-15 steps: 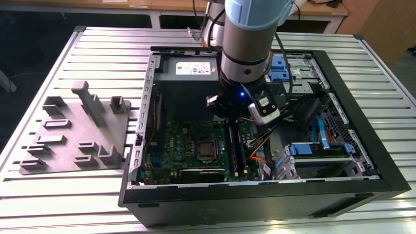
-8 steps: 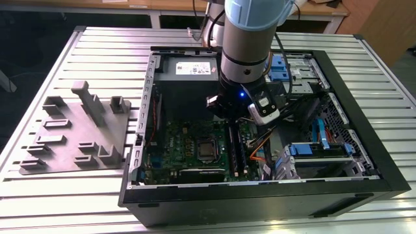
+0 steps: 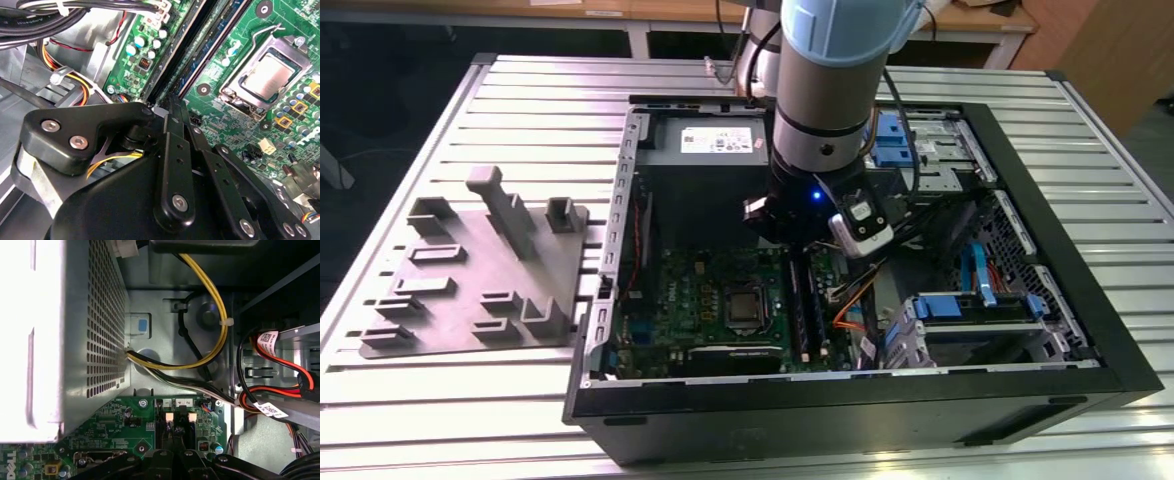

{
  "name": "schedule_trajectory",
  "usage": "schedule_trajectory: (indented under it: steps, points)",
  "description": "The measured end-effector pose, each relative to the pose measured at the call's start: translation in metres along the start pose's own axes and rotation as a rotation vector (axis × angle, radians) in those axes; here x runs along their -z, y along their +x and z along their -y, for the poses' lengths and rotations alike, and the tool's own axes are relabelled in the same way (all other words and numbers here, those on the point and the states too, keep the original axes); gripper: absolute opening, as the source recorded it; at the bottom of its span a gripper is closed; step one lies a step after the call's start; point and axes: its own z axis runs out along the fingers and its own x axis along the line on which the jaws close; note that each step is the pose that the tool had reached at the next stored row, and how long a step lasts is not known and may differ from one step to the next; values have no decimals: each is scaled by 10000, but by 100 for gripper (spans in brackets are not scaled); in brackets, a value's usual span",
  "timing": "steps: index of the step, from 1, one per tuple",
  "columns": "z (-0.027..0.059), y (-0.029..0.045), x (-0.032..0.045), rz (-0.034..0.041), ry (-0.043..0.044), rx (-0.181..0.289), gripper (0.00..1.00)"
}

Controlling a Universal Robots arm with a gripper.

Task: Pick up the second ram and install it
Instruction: 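Press down the second ram until it locks into place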

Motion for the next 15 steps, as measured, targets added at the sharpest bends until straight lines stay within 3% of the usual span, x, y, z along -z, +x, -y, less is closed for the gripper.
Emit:
schedule_trajectory:
  steps: [8, 15]
  points:
    - [-1, -1, 4, 5, -10, 0, 10]
    - [-8, -6, 145, 0, 0, 0, 10]
